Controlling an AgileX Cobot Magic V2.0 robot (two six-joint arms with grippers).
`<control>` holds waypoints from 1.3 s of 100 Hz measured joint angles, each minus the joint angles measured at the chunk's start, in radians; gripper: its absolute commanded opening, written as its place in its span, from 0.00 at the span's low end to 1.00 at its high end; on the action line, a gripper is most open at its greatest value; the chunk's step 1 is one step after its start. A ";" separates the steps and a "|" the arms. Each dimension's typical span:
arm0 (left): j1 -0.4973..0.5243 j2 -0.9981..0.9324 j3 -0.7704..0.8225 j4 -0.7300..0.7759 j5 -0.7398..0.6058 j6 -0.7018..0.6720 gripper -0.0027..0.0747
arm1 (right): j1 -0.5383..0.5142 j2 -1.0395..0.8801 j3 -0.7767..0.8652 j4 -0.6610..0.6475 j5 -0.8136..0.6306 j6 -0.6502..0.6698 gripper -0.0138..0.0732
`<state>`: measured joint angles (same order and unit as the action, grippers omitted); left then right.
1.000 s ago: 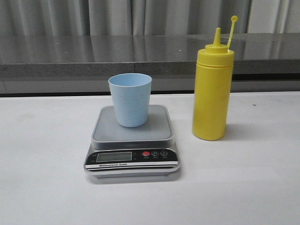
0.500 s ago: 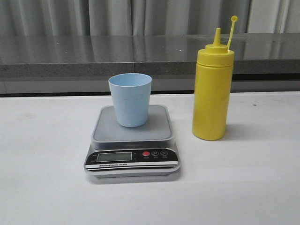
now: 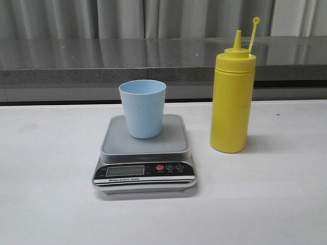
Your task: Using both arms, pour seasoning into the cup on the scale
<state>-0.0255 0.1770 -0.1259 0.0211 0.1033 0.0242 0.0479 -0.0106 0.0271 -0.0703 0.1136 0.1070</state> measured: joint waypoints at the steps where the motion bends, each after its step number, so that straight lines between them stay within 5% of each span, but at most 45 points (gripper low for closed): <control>1: 0.002 -0.003 0.003 0.002 0.000 0.000 0.01 | 0.000 0.000 0.000 0.000 0.000 0.000 0.08; 32: 0.020 -0.178 0.126 0.008 0.001 0.000 0.01 | 0.000 0.000 0.000 0.000 0.000 0.000 0.08; 130: 0.020 -0.181 0.126 0.015 -0.025 -0.015 0.01 | 0.000 0.000 0.000 0.000 0.000 0.000 0.08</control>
<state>-0.0055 -0.0038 0.0006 0.0362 0.0786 0.0088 0.0479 -0.0106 0.0271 -0.0703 0.1136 0.1070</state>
